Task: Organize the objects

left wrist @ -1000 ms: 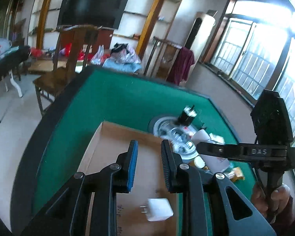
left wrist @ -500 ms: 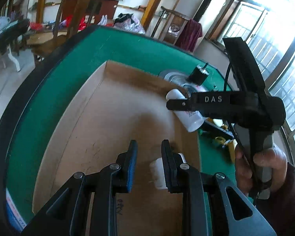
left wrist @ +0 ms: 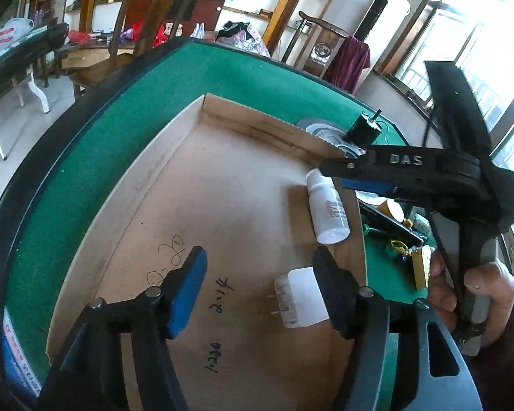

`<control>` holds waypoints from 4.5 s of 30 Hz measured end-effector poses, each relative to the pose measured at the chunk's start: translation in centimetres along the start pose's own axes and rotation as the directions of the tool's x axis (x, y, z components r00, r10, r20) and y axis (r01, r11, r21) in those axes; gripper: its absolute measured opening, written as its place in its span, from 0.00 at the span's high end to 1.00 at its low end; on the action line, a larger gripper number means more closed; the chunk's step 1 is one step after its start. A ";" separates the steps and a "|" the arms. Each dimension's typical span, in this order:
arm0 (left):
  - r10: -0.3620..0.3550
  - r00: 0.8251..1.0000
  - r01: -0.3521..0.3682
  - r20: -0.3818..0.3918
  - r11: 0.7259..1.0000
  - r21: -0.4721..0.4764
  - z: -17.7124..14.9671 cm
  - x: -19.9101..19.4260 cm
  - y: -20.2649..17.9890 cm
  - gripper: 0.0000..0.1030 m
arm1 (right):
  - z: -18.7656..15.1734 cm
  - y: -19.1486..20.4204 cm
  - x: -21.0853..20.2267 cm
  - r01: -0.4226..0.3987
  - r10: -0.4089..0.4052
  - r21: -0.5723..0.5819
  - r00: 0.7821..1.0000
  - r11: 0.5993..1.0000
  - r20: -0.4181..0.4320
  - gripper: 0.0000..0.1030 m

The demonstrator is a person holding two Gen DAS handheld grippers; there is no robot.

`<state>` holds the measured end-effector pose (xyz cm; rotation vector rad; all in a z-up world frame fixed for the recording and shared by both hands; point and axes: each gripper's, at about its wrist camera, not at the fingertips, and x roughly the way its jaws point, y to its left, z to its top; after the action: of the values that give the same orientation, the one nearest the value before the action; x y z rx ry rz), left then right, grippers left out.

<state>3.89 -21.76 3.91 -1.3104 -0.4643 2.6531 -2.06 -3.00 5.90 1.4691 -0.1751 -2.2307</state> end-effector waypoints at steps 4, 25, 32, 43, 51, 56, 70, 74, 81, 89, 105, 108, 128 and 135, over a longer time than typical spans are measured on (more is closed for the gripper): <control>0.027 1.000 -0.027 0.015 0.999 0.018 -0.3 -0.7 -0.8 0.39 | -0.9 -0.1 -2.3 0.044 -0.041 -0.046 0.997 0.998 0.066 0.53; 0.158 0.981 -0.183 0.108 0.944 0.273 -1.7 -1.7 -12.4 0.35 | -7.5 -9.3 -10.6 0.201 -0.203 0.033 0.946 0.979 0.253 0.46; 0.174 0.979 -0.199 0.105 0.923 0.328 -2.3 -1.0 -15.4 0.35 | -8.1 -12.3 -12.4 0.212 -0.225 0.077 0.931 0.974 0.287 0.46; 0.202 0.975 -0.222 0.094 0.900 0.376 -3.0 0.0 -18.5 0.35 | -8.1 -16.5 -13.3 0.213 -0.247 0.138 0.916 0.967 0.316 0.46; 0.215 0.975 -0.219 0.055 0.889 0.402 -3.4 1.7 -20.2 0.35 | -7.9 -20.2 -14.7 0.241 -0.298 0.196 0.885 0.951 0.358 0.42; 0.202 0.979 -0.185 -0.002 0.901 0.391 -3.9 3.6 -21.2 0.35 | -8.6 -23.1 -15.2 0.224 -0.316 0.265 0.867 0.938 0.385 0.39; 0.076 0.991 -0.036 -0.107 0.942 0.333 -5.4 9.1 -25.4 0.35 | -8.8 -25.3 -14.8 0.180 -0.291 0.313 0.889 0.933 0.354 0.38; 0.073 0.993 -0.037 -0.094 0.940 0.340 -5.1 10.0 -26.7 0.34 | -8.9 -25.0 -14.6 0.186 -0.291 0.302 0.890 0.935 0.351 0.38; 0.100 0.994 -0.076 -0.040 0.912 0.403 -5.7 11.3 -27.4 0.51 | -8.9 -24.7 -13.9 0.196 -0.292 0.294 0.898 0.935 0.329 0.38; -0.042 0.996 0.067 -0.085 0.947 0.314 -5.2 8.2 -23.9 0.61 | -8.9 -25.2 -13.2 0.201 -0.295 0.308 0.907 0.930 0.301 0.38; -0.162 0.985 0.150 0.065 0.976 0.161 -4.3 -1.7 -15.9 0.61 | -9.3 -22.3 -14.5 0.171 -0.249 0.224 0.887 0.959 0.389 0.38; -0.156 0.984 0.143 0.088 0.979 0.145 -4.0 -2.4 -14.6 0.61 | -9.6 -19.9 -14.3 0.104 -0.163 0.173 0.913 0.979 0.375 0.38; -0.005 0.992 -0.025 0.125 0.972 0.234 12.5 8.4 -18.9 0.61 | -10.1 -22.0 -14.4 0.195 -0.278 0.265 0.904 0.944 0.326 0.38; 0.132 0.982 -0.161 0.134 0.960 0.230 16.4 14.9 -19.7 0.61 | -10.4 -25.0 -13.9 0.164 -0.278 0.337 0.904 0.927 0.326 0.38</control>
<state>-18.32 -2.77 8.81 -1.1624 -0.0546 2.8095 4.13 26.76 4.42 1.2449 -0.5131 -2.7595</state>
